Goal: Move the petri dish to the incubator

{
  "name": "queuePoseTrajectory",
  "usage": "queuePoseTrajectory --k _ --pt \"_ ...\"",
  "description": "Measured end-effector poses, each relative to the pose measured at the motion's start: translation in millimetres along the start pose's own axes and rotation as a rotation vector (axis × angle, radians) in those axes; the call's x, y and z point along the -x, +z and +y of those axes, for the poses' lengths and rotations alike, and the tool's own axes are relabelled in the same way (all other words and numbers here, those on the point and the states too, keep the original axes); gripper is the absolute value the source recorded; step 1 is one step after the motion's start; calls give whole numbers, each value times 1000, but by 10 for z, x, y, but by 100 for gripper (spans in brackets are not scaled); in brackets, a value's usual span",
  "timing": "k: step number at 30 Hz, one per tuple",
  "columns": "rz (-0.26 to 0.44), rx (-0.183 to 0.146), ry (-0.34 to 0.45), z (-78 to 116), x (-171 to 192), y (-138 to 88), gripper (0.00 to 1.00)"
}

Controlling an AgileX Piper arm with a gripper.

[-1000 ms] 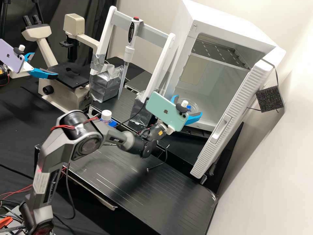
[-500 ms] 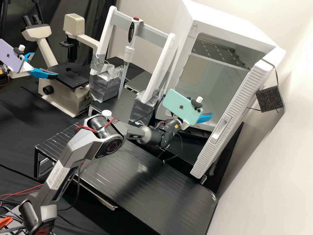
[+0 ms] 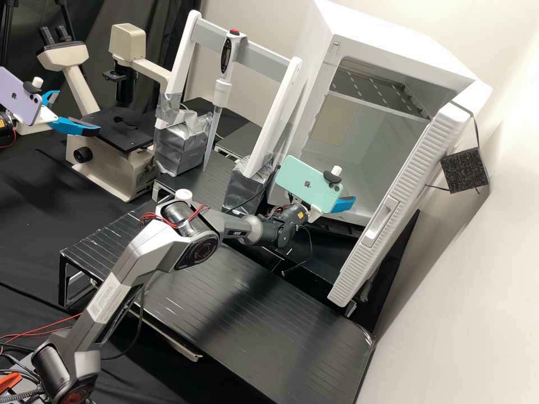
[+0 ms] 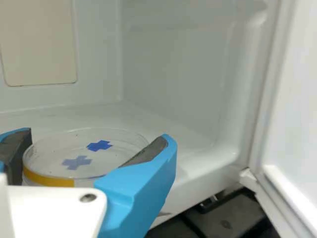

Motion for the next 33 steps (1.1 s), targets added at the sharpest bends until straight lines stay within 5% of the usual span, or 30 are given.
queuePoseTrajectory --k 9,10,33 --pt "-6 9 -10 -28 -11 -12 0" --pt "-5 16 -8 -20 -14 -19 100" --pt "-1 27 -21 -59 -61 3 100"
